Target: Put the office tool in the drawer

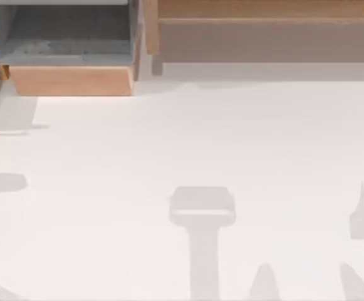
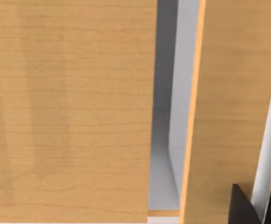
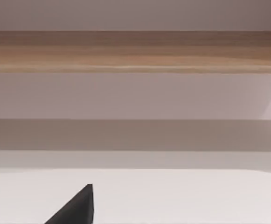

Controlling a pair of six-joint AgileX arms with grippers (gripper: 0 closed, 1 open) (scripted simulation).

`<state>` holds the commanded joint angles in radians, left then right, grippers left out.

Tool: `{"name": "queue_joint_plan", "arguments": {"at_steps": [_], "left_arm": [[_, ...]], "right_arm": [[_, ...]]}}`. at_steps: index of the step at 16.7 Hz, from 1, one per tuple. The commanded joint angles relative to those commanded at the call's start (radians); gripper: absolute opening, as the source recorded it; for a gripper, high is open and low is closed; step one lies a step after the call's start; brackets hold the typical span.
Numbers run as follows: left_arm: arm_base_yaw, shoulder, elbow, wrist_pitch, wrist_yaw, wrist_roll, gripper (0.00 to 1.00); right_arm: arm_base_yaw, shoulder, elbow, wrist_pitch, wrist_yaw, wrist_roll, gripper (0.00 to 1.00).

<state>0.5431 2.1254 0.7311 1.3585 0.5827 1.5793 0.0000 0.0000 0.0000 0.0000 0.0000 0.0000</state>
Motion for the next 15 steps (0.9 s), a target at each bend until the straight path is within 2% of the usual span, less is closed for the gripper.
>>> {"name": "queue_joint_plan", "arguments": {"at_steps": [8, 15], "left_arm": [[-0.082, 0.101, 0.232, -0.123, -0.081, -0.003, 0.00], [-0.087, 0.113, 0.255, -0.141, -0.087, -0.004, 0.00]], "right_arm": [[0.000, 0.000, 0.000, 0.000, 0.000, 0.000, 1.00], [0.000, 0.000, 0.000, 0.000, 0.000, 0.000, 1.00]]}}
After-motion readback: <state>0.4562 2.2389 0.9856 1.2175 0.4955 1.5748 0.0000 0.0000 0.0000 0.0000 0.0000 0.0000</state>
